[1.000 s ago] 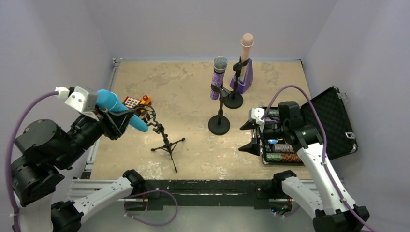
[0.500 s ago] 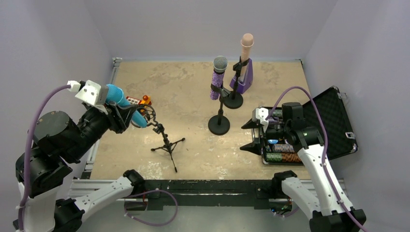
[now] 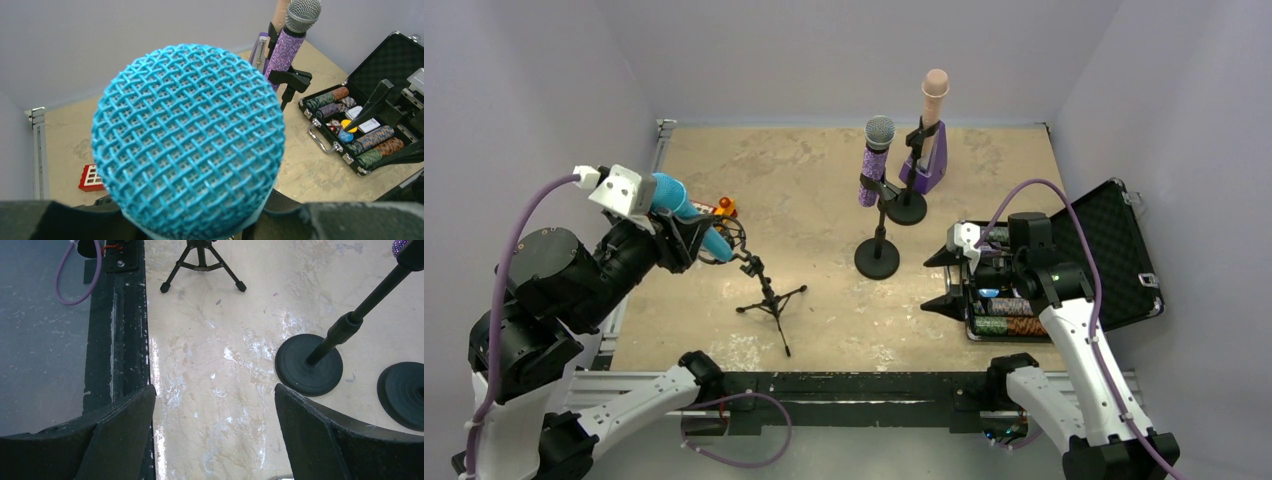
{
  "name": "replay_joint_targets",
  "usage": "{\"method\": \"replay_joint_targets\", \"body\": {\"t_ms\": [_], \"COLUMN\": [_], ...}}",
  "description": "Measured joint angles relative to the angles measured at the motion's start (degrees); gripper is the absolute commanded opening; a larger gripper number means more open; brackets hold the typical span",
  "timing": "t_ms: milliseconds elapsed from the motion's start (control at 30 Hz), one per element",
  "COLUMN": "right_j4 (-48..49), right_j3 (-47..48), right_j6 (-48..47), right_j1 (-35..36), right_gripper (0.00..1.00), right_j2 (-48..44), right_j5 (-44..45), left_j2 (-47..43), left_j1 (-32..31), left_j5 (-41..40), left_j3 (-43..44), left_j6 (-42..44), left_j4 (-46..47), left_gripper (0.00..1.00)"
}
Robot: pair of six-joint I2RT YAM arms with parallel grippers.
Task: Attach the microphones to the stand
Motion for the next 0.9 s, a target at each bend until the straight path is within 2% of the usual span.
{"method": "replay_joint_targets", "body": {"t_ms": [433,900], "right_j4": [-0.02,-0.07], "right_j3": [-0.11,-0.11], "right_j6": [-0.24,-0.72], "right_j1": [-0.52,-0.74], "right_gripper": [0.91,0.91], "right_j2": [0.0,0.02], "right_j5": [-0.5,-0.72], "left_j2": [3.72,2.56], "left_j1": [0.48,3.65], "left_j5": [-7.65,-9.92], "left_j3": [0.96,-7.82], "left_j6": [2.69,3.23], "left_j4": [4.42,5.62], "left_gripper": [0.0,0.0]}}
